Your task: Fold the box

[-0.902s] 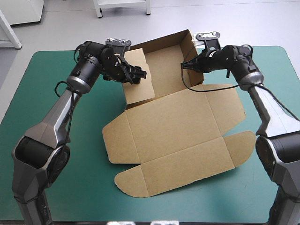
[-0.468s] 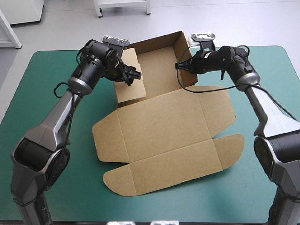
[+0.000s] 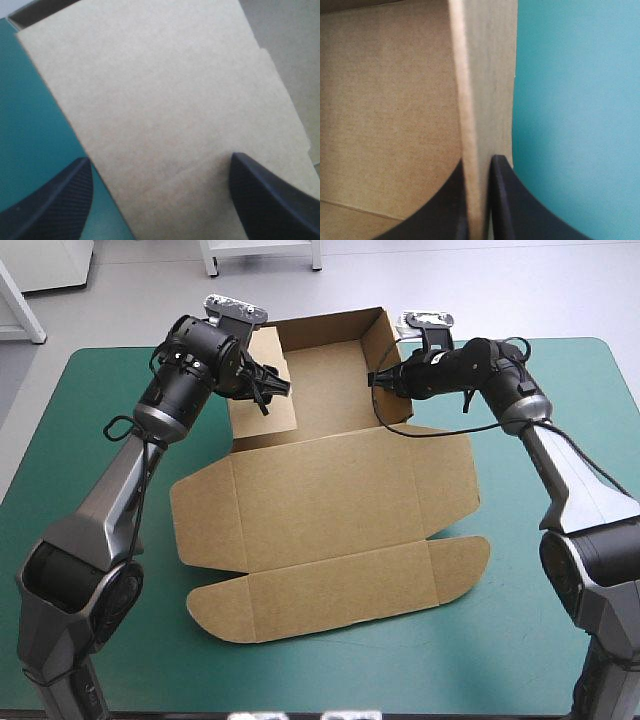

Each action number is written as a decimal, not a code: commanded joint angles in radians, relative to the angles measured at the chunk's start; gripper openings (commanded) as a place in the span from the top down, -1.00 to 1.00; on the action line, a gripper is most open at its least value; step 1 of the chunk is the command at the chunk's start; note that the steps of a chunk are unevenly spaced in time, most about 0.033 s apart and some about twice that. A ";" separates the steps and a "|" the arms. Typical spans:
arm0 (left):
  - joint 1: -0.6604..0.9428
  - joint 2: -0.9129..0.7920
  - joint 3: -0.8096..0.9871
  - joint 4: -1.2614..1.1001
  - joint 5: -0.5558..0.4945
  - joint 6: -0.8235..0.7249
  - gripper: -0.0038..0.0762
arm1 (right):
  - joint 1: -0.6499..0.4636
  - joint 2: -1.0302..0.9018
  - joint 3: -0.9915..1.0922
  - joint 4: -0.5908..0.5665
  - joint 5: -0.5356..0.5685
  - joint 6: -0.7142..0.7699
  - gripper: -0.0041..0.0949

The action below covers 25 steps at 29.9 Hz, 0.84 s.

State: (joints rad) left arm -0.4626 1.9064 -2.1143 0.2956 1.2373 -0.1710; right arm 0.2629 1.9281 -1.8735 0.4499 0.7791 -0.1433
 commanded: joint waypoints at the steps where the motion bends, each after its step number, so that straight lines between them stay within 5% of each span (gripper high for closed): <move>1: 0.004 -0.048 -0.056 0.095 0.055 0.020 -0.43 | 0.006 -0.074 -0.041 0.180 -0.027 0.027 0.92; 9: 0.004 -0.073 -0.214 -0.126 -0.011 0.045 -0.43 | 0.006 -0.074 -0.041 0.101 -0.002 0.032 0.92; 16: 0.006 -0.091 -0.329 -0.228 0.040 0.075 -0.43 | 0.002 -0.092 -0.041 0.074 -0.041 0.032 0.92; 25: 0.201 -0.147 -0.346 -0.619 -0.004 0.131 -0.43 | -0.027 -0.115 -0.041 0.022 -0.078 0.049 0.92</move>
State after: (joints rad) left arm -0.3335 1.8259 -2.4282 -0.1652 1.2504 -0.0676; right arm 0.2596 1.8880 -1.8766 0.4405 0.7706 -0.1067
